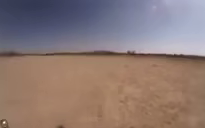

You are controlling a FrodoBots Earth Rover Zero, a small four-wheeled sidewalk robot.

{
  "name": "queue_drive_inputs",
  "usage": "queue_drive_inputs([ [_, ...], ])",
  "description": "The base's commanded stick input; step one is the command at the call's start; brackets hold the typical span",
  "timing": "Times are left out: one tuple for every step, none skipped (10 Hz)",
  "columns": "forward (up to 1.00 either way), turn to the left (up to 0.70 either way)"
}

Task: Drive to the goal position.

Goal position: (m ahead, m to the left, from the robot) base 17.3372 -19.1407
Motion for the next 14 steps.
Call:
queue_drive_inputs([
  [1.0,0.0],
  [1.0,0.0],
  [1.0,0.0],
  [1.0,0.0],
  [1.0,0.0],
  [1.0,0.0],
  [1.0,0.0],
  [1.0,0.0],
  [1.0,0.0],
  [1.0,0.0],
  [1.0,0.0],
  [1.0,0.0],
  [1.0,0.0],
  [1.0,0.0],
])
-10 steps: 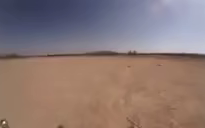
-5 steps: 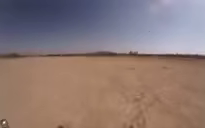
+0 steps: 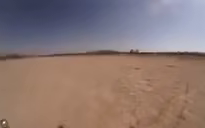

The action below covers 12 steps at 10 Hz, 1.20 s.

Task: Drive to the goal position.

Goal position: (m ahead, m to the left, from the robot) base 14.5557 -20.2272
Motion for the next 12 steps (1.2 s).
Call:
queue_drive_inputs([
  [1.0,0.0],
  [1.0,0.0],
  [1.0,0.0],
  [1.0,0.0],
  [1.0,0.0],
  [1.0,0.0],
  [1.0,0.0],
  [1.0,0.0],
  [1.0,0.0],
  [1.0,0.0],
  [1.0,0.0],
  [1.0,0.0],
])
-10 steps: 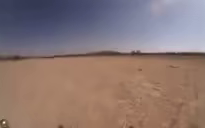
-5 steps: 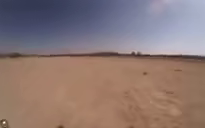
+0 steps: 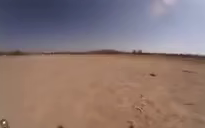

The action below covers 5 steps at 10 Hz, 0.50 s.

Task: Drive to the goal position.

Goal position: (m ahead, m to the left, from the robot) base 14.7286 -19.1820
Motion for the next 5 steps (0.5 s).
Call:
queue_drive_inputs([
  [1.0,0.0],
  [1.0,0.0],
  [1.0,0.0],
  [1.0,0.0],
  [1.0,0.0],
])
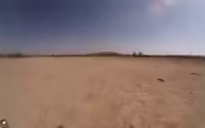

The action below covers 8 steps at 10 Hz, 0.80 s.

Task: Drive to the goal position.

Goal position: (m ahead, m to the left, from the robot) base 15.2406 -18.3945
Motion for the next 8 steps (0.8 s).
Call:
queue_drive_inputs([
  [1.0,0.0],
  [1.0,0.0],
  [1.0,0.0],
  [1.0,0.0],
  [1.0,0.0],
  [1.0,0.0],
  [1.0,0.0],
  [1.0,0.0],
])
